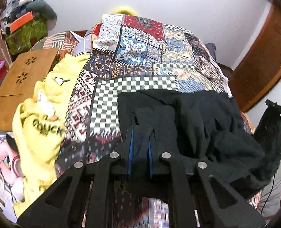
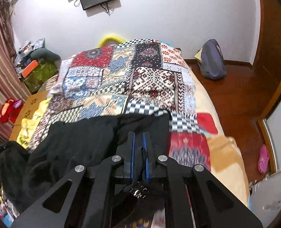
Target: Fold large clothes
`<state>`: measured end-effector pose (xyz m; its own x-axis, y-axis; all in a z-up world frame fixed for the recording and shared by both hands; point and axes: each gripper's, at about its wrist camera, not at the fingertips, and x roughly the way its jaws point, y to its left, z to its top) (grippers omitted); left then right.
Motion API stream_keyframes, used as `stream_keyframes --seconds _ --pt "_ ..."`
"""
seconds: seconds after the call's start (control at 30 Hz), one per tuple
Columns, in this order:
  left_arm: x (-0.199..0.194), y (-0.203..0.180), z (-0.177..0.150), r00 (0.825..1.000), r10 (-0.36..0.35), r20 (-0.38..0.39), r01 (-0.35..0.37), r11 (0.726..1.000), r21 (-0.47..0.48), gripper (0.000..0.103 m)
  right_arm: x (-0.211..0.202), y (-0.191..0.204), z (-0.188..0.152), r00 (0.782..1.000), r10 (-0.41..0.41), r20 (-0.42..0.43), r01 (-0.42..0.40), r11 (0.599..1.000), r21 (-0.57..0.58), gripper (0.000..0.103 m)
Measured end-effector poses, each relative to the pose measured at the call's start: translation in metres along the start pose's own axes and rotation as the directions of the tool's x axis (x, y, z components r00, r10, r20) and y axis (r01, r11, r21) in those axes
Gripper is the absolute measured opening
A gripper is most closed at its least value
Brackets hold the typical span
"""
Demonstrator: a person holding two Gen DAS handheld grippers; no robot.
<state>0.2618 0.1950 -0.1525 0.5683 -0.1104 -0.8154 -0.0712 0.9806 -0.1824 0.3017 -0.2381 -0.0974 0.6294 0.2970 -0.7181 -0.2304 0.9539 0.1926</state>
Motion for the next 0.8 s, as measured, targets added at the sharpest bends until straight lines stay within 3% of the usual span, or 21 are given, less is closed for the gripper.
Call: stream_keyframes --seconds 0.13,0.3,0.4,0.47,0.6,0.73,0.8 --pt "0.047 0.02 0.028 0.999 -0.027 -0.045 0.023 0.996 -0.085 0.011 0.047 -0.006 0.023 0.998 -0.039 -0.039 0.04 0.999 0.001 0.007" --pt "0.112 0.038 0.043 0.993 -0.023 -0.119 0.009 0.992 -0.123 0.011 0.118 -0.022 0.027 0.987 -0.093 -0.132 0.094 0.996 0.004 0.006" --pt "0.144 0.041 0.043 0.986 -0.039 -0.162 0.019 0.992 -0.124 0.012 0.153 -0.038 0.024 0.972 -0.131 -0.193 0.139 0.99 0.024 0.001" --pt "0.159 0.038 0.043 0.982 -0.051 -0.184 0.034 0.995 -0.097 0.012 0.169 -0.052 0.018 0.966 -0.1 -0.239 0.123 0.989 0.082 0.001" --pt "0.158 0.033 0.047 0.98 -0.04 -0.197 0.029 0.998 -0.057 0.013 0.157 -0.059 0.015 0.973 -0.063 -0.22 0.09 0.989 0.115 0.002" --pt "0.136 0.03 0.053 0.982 0.016 -0.188 -0.018 1.0 -0.013 0.015 0.124 -0.038 0.025 0.979 -0.105 -0.177 0.108 0.994 0.004 0.003" --pt "0.117 0.025 0.054 0.984 0.067 -0.164 -0.063 0.998 0.029 0.015 0.097 -0.023 0.03 0.985 -0.102 -0.143 0.097 0.994 -0.042 0.01"
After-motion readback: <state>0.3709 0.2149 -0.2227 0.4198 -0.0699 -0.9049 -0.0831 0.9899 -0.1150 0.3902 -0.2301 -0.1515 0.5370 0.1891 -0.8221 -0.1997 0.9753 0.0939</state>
